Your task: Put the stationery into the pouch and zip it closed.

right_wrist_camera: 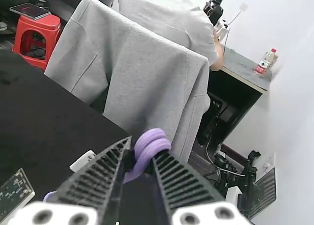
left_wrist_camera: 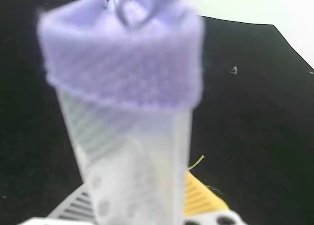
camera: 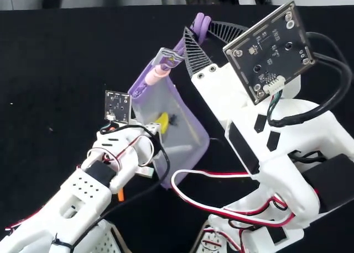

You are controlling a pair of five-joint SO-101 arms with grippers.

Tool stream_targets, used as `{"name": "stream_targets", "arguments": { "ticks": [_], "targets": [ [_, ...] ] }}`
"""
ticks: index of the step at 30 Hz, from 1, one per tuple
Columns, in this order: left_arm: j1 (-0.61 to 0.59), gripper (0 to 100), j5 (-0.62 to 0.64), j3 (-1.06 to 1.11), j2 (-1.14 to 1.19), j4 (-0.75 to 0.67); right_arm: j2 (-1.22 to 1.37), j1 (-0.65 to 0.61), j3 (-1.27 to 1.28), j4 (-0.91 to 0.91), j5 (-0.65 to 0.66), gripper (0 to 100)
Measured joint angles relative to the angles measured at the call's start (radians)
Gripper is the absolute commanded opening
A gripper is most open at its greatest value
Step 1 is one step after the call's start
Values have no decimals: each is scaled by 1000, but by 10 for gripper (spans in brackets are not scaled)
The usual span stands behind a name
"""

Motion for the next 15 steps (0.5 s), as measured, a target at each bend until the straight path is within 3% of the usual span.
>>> {"name": "stream_targets", "arguments": {
  "ticks": [15],
  "targets": [
    [23,30,0,0,-2,0,0,0,0,0,0,11]
  ]
}}
